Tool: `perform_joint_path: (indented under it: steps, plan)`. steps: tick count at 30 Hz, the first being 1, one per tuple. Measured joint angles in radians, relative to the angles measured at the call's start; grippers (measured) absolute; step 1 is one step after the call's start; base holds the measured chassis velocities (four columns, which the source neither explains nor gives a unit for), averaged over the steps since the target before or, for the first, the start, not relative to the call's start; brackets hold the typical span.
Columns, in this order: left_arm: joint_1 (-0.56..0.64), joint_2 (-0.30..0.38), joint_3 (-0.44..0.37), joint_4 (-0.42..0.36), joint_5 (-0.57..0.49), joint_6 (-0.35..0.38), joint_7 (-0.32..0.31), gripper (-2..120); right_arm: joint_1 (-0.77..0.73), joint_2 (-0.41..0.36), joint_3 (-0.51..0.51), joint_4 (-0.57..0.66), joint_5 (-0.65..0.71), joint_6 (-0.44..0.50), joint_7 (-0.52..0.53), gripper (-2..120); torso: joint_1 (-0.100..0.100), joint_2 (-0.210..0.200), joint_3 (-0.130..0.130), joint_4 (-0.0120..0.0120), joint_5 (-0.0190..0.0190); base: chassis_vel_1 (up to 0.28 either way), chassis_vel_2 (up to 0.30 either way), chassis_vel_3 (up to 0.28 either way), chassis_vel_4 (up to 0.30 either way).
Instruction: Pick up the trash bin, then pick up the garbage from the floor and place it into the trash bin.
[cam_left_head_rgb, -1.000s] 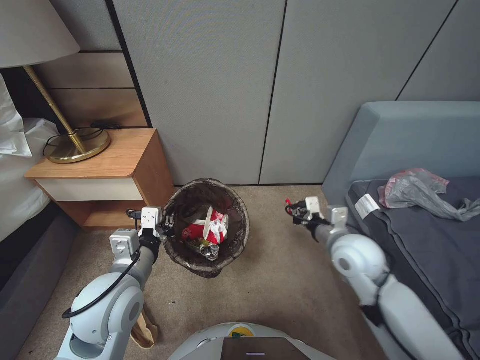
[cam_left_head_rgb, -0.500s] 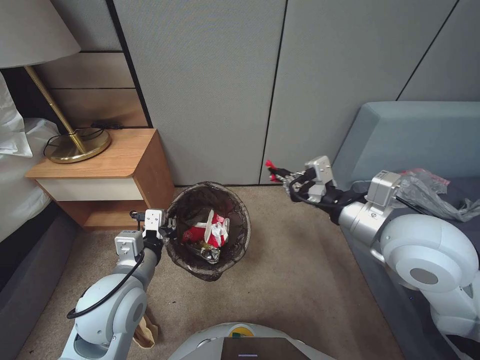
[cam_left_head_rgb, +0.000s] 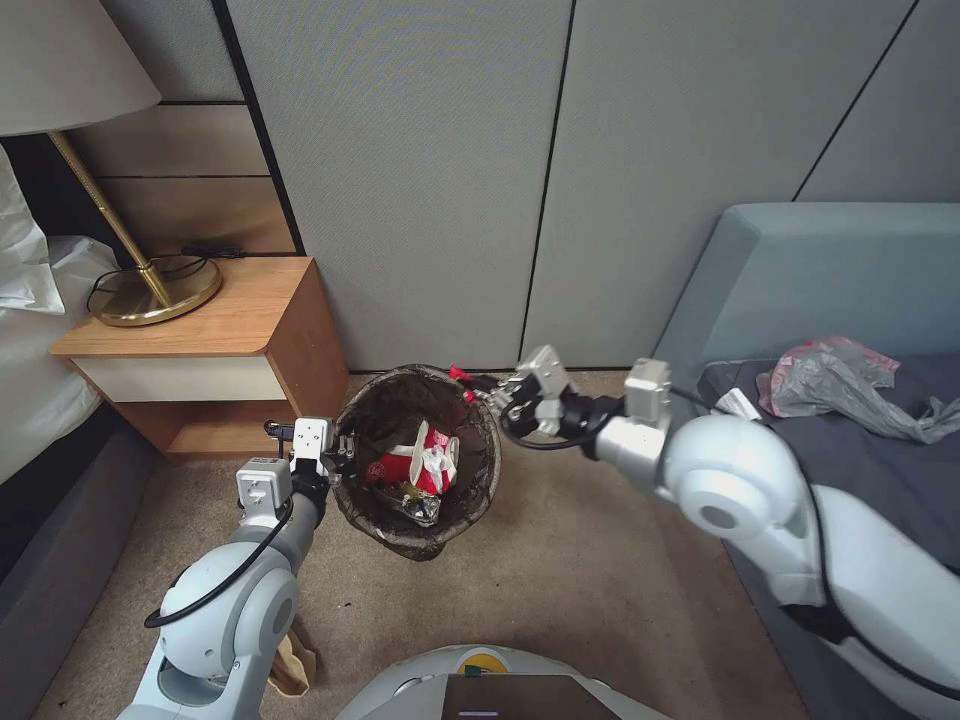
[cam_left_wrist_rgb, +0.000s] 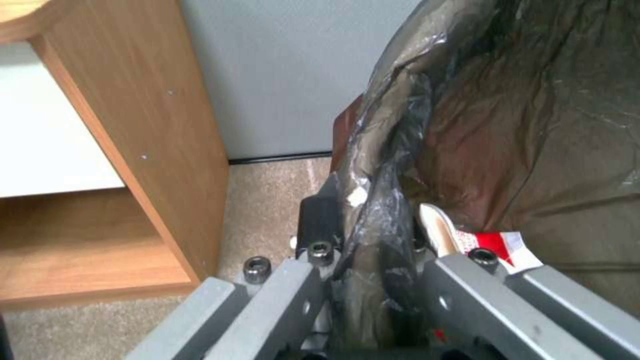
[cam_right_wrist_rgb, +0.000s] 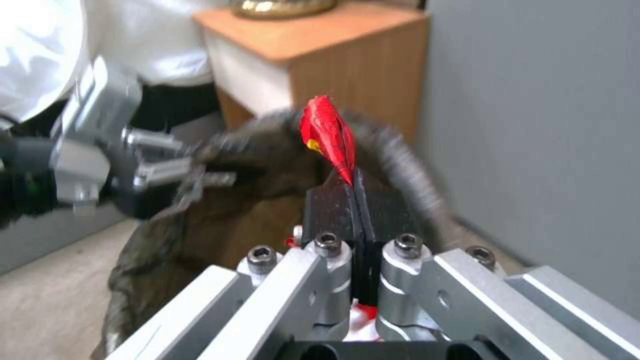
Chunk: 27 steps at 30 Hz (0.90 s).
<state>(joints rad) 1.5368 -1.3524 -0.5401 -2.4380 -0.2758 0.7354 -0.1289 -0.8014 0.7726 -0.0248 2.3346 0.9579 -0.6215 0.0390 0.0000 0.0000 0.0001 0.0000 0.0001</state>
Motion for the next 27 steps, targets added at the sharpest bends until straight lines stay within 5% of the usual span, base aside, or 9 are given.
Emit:
perform_joint_path:
  steps: [4, 20, 27]
  plan:
    - [-0.002, 0.002, -0.007, 0.002, 0.000, 0.000, 0.001, 0, 0.035, 0.057, -0.109, -0.040, -0.025, 0.000, 0.020, 0, 0.000, 0.000, 0.000, 0.0002, -0.0003, 0.000, 0.000, 0.000, 0.000]
    - [-0.003, 0.000, -0.011, 0.001, -0.004, 0.000, 0.008, 0, 0.016, 0.124, -0.223, -0.135, -0.078, 0.019, 0.023, -1, 0.000, 0.000, 0.000, -0.0001, -0.0001, 0.000, 0.000, 0.000, 0.000]
    - [-0.003, -0.005, -0.014, 0.000, -0.004, 0.000, 0.010, 0, 0.012, 0.146, -0.228, -0.171, -0.099, 0.027, 0.033, 25, 0.000, 0.000, 0.000, 0.0000, -0.0001, 0.000, 0.000, 0.000, 0.000]
